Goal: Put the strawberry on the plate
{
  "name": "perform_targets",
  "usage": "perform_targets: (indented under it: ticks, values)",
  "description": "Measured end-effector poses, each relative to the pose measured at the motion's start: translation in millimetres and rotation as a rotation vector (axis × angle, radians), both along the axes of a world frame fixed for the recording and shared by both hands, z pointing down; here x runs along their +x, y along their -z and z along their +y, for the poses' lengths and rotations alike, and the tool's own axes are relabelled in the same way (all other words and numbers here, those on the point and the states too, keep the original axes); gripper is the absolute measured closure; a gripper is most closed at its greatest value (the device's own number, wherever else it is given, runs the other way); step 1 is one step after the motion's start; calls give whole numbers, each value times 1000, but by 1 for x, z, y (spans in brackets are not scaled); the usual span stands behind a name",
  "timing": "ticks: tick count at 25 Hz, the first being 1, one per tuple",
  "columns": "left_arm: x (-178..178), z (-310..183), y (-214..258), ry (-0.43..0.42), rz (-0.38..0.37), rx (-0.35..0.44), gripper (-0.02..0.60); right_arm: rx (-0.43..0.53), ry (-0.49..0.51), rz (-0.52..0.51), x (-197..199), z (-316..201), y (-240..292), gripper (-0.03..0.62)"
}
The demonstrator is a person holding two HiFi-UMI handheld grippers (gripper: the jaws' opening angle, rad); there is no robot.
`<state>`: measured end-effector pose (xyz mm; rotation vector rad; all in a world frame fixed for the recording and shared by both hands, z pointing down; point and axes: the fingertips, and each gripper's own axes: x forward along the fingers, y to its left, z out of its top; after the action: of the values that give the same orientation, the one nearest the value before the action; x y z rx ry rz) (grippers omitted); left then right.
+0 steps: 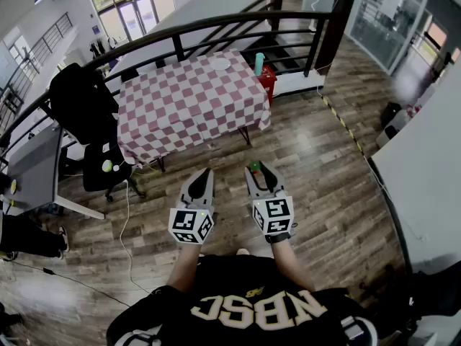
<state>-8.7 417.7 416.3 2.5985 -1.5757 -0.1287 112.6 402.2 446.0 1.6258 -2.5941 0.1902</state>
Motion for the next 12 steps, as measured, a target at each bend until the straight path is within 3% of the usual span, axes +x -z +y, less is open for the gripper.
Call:
perform_targets:
  ticks: [5, 12]
  values:
    - [26, 5, -12, -16, -26, -30, 572, -43, -16, -21, 25, 0, -16, 439]
    - [31, -22, -27, -13, -39, -71, 572, -66, -12, -36, 28, -27, -29, 439]
